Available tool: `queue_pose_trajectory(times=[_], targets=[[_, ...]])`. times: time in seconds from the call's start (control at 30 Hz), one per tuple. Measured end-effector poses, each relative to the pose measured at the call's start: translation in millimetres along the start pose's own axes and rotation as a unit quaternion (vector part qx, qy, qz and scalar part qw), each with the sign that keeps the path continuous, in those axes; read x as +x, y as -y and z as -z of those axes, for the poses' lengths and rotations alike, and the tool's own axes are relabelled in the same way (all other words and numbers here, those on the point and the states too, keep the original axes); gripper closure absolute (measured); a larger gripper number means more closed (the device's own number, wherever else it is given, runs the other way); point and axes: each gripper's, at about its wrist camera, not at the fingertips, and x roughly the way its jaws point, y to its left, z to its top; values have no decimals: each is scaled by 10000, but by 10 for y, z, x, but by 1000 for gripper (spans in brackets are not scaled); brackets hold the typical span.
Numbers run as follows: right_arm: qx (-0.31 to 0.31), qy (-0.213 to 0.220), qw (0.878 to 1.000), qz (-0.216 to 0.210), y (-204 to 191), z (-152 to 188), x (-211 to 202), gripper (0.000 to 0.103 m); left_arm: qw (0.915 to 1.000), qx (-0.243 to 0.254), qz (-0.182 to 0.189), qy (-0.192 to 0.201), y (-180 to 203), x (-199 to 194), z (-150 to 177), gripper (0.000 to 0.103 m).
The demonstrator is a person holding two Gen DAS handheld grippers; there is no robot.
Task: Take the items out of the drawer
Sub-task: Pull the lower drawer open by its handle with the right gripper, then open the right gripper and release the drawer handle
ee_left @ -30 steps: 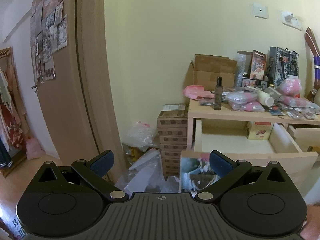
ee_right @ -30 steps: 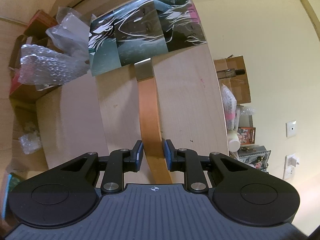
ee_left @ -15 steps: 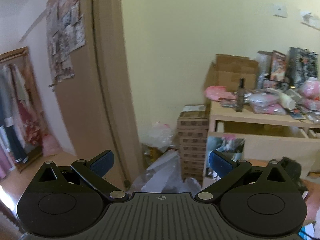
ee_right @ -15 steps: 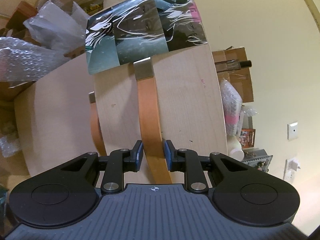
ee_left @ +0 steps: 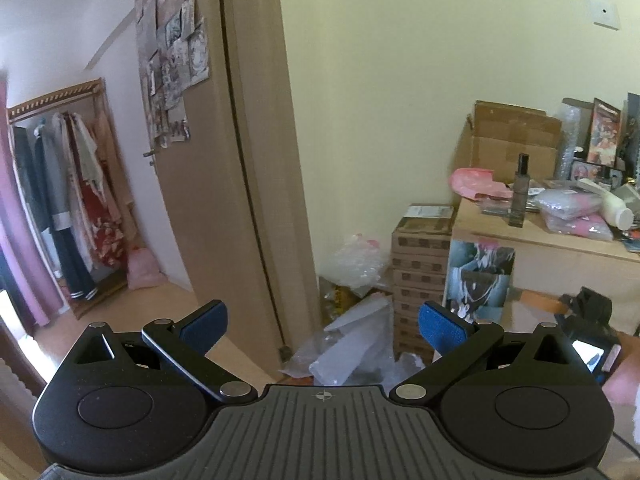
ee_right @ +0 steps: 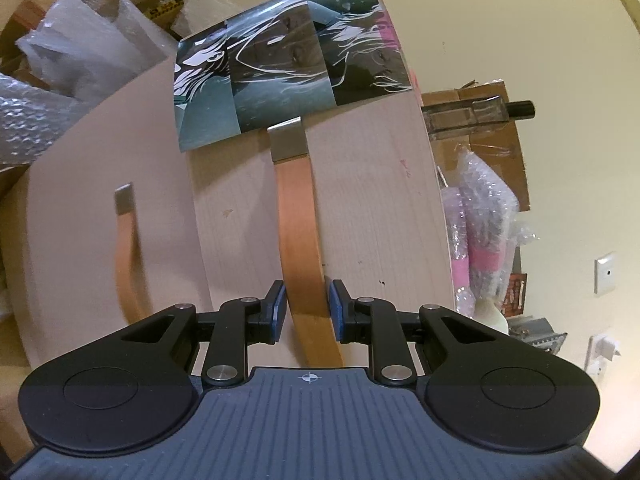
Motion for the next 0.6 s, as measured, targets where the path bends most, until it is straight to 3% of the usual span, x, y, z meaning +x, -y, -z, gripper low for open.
queue_pose_trajectory(times=[0.27,0.5,0.53,0.6], targets=[[-49,167,9998,89,-24,70,18,80,9998,-86,-158,12,59,59,-55,0],[-90,224,9997,58,-5,95,14,80,10000,-44,-64,-26,131,109,-76,0],[-73,218,9997,25,-9,97,3,79,10000,-23,-49,-28,137,104,-76,0],[-87,209,9997,-82,-12,92,0,63,10000,3,-23,-21,137,105,-79,0]])
